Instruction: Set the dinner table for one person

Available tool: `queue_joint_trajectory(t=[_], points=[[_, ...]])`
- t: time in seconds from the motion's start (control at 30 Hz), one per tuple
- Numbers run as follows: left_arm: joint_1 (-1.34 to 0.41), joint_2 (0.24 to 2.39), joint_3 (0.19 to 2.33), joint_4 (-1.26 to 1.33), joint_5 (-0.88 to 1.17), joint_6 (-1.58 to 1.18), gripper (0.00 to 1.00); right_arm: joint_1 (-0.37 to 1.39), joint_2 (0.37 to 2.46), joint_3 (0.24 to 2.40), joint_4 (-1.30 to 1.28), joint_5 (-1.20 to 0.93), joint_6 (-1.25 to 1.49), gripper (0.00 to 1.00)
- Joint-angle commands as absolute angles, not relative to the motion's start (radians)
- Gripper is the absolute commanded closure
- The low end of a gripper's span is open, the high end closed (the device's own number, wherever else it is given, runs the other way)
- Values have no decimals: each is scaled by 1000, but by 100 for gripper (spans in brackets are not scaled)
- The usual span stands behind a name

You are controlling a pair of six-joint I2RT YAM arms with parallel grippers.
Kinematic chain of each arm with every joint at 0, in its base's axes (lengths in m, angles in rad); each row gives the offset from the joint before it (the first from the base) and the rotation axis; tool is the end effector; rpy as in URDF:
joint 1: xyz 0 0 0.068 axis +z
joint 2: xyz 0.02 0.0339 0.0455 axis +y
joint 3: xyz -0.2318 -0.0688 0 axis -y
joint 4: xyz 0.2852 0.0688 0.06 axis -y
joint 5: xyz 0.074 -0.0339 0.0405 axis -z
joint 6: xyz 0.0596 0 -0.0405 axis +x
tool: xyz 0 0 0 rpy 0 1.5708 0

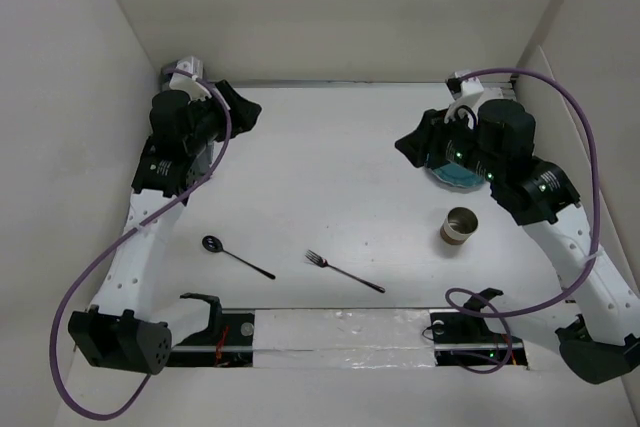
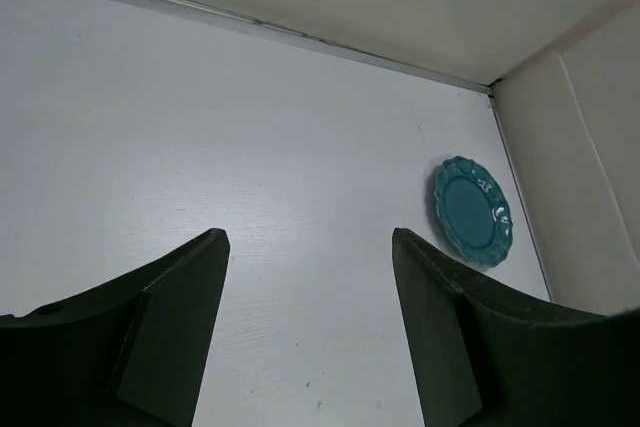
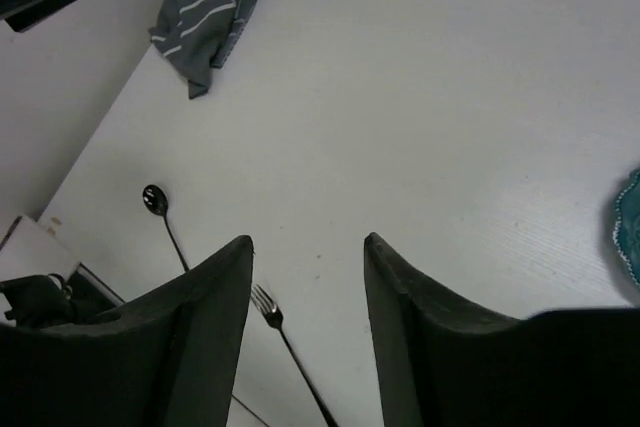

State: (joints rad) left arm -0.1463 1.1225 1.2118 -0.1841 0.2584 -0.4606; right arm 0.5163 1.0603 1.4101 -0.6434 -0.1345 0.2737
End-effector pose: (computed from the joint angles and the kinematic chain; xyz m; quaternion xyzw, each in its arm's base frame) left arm 0.3235 -0.0631 0.3951 -0.0292 0.7382 -0.2903 0.6082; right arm 0.2408 0.1459 0.4313 -0.1367 0.7904 0.2787 0.5282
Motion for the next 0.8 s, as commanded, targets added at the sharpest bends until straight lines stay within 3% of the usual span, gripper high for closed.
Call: queue_joint_trajectory(t=[0.0, 0.03, 0.07, 0.1, 0.13, 0.17, 0.23, 0.27, 0.43, 0.47, 0.53, 0.57, 0.63, 0.67, 0.73, 0.77], points=[[-143, 1104, 1223, -169, 218, -480, 36, 500, 1052, 1417, -595, -161, 278, 62], [-143, 1108, 1233, -179, 159, -480, 39, 500, 1051, 1416, -595, -164, 278, 77], [-143, 1126, 1262, -210, 58, -485, 53, 500, 1046, 1396, -592, -185, 281, 100], [-143, 1137, 1278, -227, 26, -489, 61, 500, 1046, 1387, -588, -207, 281, 100], [-143, 1150, 1278, -245, -27, -489, 61, 500, 1046, 1387, -588, -207, 281, 100], [-143, 1164, 1307, -264, -55, -488, 78, 500, 1045, 1368, -584, -213, 282, 100], [-143, 1212, 1331, -322, -144, -495, 99, 500, 1042, 1350, -575, -233, 285, 100], [-123, 1224, 1345, -334, -164, -500, 100, 500, 1040, 1339, -575, -238, 287, 100], [66, 1319, 1306, -359, -141, -569, 98, 500, 1006, 1289, -580, -238, 287, 100], [101, 1330, 1274, -351, -134, -580, 81, 500, 990, 1276, -580, -241, 287, 100], [187, 1359, 1243, -327, -109, -598, 67, 500, 979, 1238, -586, -247, 285, 100], [211, 1367, 1212, -313, -101, -616, 55, 500, 970, 1227, -591, -248, 284, 100], [264, 1403, 1187, -270, -87, -629, 45, 500, 956, 1198, -598, -258, 282, 99], [274, 1420, 1177, -259, -94, -640, 41, 500, 951, 1187, -597, -264, 279, 88], [275, 1492, 1180, -238, -123, -638, 40, 509, 940, 1157, -589, -273, 276, 75], [275, 1550, 1199, -227, -132, -637, 40, 509, 943, 1149, -589, -282, 272, 57]])
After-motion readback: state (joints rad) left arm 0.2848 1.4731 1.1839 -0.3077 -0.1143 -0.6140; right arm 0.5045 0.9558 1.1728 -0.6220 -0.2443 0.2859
